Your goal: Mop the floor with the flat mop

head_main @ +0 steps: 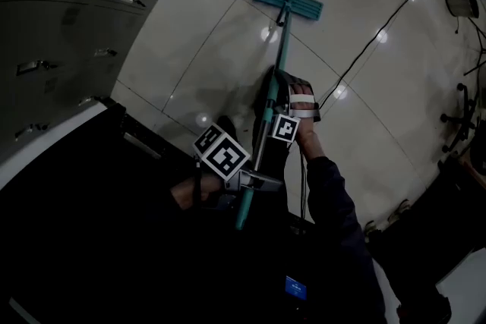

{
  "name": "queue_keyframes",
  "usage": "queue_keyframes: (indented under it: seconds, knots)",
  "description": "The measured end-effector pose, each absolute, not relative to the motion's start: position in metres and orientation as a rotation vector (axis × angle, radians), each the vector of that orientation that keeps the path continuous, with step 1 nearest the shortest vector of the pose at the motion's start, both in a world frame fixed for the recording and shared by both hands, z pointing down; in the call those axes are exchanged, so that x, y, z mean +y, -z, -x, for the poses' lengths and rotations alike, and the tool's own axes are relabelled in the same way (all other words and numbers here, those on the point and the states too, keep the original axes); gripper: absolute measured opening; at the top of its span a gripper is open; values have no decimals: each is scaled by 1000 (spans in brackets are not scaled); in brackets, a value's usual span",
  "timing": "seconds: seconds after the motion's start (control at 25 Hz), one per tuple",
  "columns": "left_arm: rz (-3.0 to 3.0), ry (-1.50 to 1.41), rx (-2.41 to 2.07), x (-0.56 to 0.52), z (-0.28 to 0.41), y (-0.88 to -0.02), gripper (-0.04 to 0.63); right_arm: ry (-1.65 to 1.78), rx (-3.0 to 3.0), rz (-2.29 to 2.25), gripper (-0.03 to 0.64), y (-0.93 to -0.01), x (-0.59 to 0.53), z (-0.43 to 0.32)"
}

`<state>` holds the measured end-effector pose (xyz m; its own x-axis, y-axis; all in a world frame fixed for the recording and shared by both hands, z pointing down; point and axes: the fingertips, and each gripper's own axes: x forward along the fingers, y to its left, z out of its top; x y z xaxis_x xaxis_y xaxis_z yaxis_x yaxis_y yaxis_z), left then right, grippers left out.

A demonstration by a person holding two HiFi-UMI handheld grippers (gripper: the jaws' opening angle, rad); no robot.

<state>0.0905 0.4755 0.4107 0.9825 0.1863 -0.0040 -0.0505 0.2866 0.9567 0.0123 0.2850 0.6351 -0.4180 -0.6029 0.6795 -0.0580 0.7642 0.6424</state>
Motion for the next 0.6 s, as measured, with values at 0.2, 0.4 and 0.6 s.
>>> queue_keyframes:
  seconds: [0.2, 0.4, 0.6]
  knots:
    - [-1274, -200, 104, 473, -96, -434, 137, 613, -1929, -490, 141, -655, 281, -22]
    - [-1273, -196, 107, 449, -103, -443, 135, 572, -1920, -484, 141, -664, 257, -34]
    - [-1286, -201, 121, 402, -110, -453, 135, 549, -1899, -489, 142, -671, 206, -46]
